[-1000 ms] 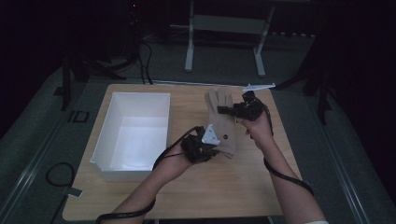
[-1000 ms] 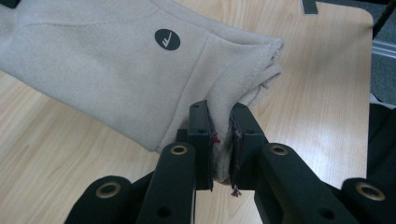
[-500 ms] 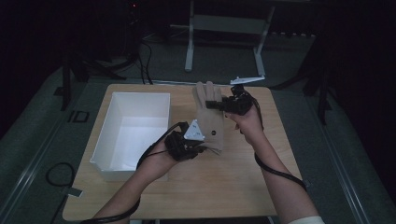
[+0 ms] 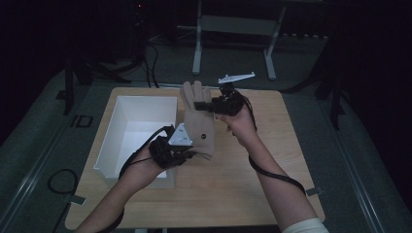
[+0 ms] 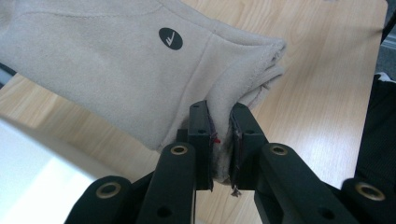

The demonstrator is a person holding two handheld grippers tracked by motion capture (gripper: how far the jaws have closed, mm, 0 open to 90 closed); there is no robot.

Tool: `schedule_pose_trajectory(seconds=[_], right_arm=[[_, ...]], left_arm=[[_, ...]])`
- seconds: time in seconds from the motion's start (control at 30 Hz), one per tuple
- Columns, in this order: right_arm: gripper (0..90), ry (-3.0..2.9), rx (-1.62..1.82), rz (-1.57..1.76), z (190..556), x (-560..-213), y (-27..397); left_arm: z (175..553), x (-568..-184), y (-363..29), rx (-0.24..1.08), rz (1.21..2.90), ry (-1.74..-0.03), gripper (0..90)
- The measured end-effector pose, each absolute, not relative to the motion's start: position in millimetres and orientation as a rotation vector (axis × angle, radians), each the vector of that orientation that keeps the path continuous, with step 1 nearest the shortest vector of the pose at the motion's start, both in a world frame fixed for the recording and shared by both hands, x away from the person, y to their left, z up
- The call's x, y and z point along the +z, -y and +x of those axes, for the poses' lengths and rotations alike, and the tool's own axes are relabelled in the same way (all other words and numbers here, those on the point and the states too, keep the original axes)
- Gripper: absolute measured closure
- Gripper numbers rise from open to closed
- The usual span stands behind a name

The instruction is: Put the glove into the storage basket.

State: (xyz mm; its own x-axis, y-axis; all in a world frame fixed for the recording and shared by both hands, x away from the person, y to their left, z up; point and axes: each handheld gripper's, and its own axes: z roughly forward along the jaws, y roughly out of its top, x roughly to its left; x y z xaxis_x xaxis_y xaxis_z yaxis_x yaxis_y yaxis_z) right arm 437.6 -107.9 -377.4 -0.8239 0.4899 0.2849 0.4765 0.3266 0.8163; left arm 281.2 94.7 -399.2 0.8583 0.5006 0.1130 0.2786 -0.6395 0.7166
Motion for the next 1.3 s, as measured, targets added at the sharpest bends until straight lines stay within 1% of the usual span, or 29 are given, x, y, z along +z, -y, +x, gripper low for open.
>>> schedule_pose_trajectory(seconds=[0.7,0.83,1.07,1.3], right_arm=[[65.4,-2.61,1.584,0.834,437.2,-376.0,32.7],[65.4,-2.626,1.585,0.812,436.5,-378.7,14.8],[65.4,-2.64,1.583,0.802,436.6,-386.2,-4.8],[65.3,-2.65,1.552,0.81,437.3,-401.7,-18.8]], left_arm=[[265.8,-402.1,-156.4,0.449,2.271,-0.676,81.8],[263.0,-406.5,-169.8,0.459,2.272,-0.704,81.8],[261.0,-419.2,-186.5,0.495,2.265,-0.736,81.8],[264.9,-440.4,-193.9,0.502,2.292,-0.788,81.9]])
